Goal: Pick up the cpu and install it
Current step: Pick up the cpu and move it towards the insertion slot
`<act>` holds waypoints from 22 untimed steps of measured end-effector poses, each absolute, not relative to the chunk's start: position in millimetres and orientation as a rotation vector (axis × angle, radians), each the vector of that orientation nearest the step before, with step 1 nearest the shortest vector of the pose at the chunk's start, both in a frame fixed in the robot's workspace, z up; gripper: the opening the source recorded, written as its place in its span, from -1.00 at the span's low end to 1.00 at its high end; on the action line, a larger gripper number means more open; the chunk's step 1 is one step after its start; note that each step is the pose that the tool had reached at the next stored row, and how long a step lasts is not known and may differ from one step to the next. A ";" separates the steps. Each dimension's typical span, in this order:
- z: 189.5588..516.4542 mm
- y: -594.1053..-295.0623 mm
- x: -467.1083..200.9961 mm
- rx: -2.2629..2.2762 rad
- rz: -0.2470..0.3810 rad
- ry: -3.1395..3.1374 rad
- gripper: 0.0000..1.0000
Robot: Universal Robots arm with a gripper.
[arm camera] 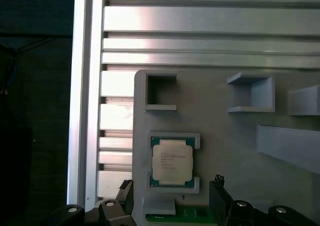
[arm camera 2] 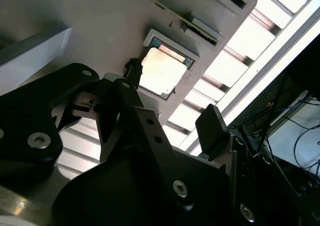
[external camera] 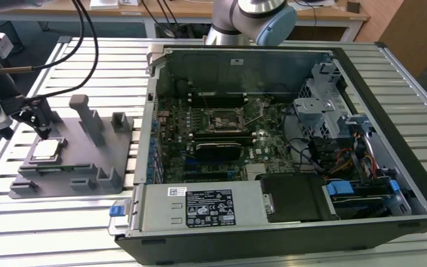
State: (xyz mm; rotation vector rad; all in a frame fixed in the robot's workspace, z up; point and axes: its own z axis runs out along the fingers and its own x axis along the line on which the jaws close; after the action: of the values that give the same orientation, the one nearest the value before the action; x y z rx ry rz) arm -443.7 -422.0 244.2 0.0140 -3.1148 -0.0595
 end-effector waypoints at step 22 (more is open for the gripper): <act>219.9 -415.5 -443.5 0.093 -0.058 -3.112 0.40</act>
State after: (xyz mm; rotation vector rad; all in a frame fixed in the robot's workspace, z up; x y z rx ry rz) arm -443.5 -415.5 219.9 0.0934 -3.1125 -0.0581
